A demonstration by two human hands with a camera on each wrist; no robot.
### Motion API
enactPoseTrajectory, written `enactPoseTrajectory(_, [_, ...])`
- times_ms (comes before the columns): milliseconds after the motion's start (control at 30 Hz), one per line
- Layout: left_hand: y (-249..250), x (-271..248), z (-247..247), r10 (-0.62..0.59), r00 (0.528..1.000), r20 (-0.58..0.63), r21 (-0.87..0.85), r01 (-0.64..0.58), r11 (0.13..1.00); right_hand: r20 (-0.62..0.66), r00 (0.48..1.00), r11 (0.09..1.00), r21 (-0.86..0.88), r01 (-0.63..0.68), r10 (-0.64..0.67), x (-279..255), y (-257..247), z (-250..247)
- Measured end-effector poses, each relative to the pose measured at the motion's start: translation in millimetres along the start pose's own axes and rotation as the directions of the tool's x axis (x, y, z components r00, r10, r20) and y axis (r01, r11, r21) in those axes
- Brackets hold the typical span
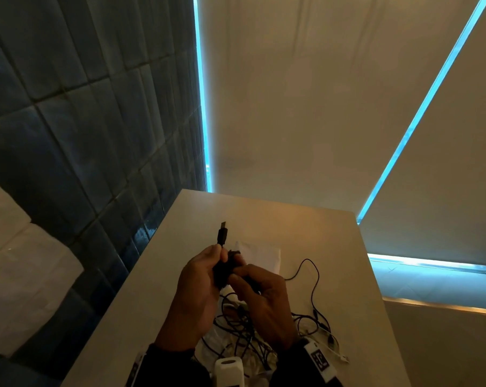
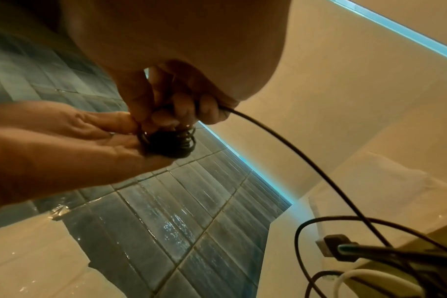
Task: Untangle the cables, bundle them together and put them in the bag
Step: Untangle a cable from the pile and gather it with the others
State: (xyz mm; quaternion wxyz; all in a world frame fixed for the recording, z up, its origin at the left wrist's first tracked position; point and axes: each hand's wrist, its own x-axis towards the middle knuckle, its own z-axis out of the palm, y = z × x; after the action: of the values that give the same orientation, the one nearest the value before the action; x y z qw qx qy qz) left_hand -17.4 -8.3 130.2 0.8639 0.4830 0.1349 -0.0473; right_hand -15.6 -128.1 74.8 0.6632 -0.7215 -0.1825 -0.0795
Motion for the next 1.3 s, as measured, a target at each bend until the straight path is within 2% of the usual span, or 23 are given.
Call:
enactPoseTrajectory(167, [0, 0, 1, 0.109, 0.994, 0.003, -0.212, -0.106, 0.971, 0.044, 0.992, 0.988, 0.098, -0.12, 0.117, -5, 11, -1])
enactPoseTrajectory(400, [3, -3, 0, 0.201, 0.979, 0.033, -0.277, -0.184, 0.943, 0.072, 0.962, 0.95, 0.151, -0.272, 0.264, -15, 53, 4])
enactPoseTrajectory(733, [8, 0, -8, 0.31, 0.95, 0.03, -0.325, -0.284, 0.902, 0.004, 0.913, 0.912, 0.049, -0.407, 0.407, -33, 99, 10])
enactPoseTrajectory(900, [4, 5, -12, 0.277, 0.96, -0.04, -0.201, -0.279, 0.939, -0.101, 0.876, 0.874, 0.178, -0.451, 0.472, -17, 79, -1])
enactPoseTrajectory(1000, [1, 9, -13, 0.269, 0.959, -0.087, -0.052, -0.274, 0.96, -0.214, 0.891, 0.916, 0.115, -0.384, 0.4, 0, 62, -7])
enactPoseTrajectory(1067, [-2, 10, -12, 0.255, 0.961, -0.109, 0.008, -0.256, 0.967, -0.23, 0.916, 0.944, 0.073, -0.321, 0.329, 10, 46, -7])
enactPoseTrajectory(1200, [-7, 11, -6, 0.214, 0.968, -0.133, 0.081, -0.205, 0.975, -0.189, 0.968, 0.984, 0.105, -0.147, 0.165, 19, 8, -2])
enactPoseTrajectory(1300, [-7, 11, -3, 0.171, 0.975, -0.141, 0.067, -0.163, 0.984, -0.114, 0.991, 0.992, 0.113, -0.052, 0.065, 15, -6, 4])
